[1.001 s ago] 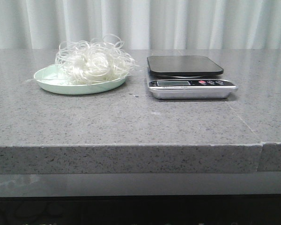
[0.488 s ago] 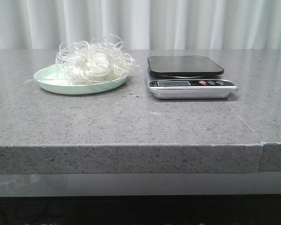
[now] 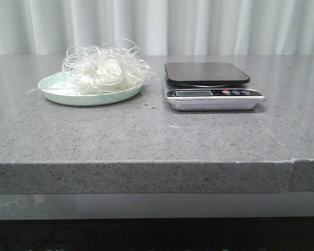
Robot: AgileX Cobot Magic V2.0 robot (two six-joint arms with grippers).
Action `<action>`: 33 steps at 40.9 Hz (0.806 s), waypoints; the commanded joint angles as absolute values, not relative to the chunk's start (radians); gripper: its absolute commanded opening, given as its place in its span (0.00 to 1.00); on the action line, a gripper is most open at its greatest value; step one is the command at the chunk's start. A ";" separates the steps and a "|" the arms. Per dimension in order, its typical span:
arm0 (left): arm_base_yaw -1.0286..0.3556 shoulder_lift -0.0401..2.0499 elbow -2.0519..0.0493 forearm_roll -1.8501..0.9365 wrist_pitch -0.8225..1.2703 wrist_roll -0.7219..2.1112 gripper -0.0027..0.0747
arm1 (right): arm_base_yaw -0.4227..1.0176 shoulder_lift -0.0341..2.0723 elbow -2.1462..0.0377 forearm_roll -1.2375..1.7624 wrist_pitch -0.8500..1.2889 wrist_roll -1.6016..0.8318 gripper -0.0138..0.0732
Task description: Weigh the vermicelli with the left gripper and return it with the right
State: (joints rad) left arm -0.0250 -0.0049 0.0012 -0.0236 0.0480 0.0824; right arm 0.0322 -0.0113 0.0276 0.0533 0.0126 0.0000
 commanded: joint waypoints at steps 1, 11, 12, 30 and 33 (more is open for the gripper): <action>-0.030 -0.024 0.010 -0.034 -0.029 0.074 0.22 | 0.018 -0.028 0.019 0.000 -0.085 0.047 0.34; -0.030 -0.024 0.010 -0.034 -0.029 0.074 0.22 | 0.029 -0.028 0.019 -0.031 -0.095 0.047 0.34; -0.030 -0.024 0.010 -0.034 -0.029 0.074 0.22 | 0.029 -0.028 0.019 -0.030 -0.096 0.047 0.34; -0.030 -0.024 0.010 -0.034 -0.029 0.074 0.22 | 0.027 -0.027 0.019 -0.029 -0.104 0.047 0.34; -0.030 -0.024 0.010 -0.034 -0.029 0.074 0.22 | 0.027 -0.027 0.019 -0.029 -0.104 0.047 0.34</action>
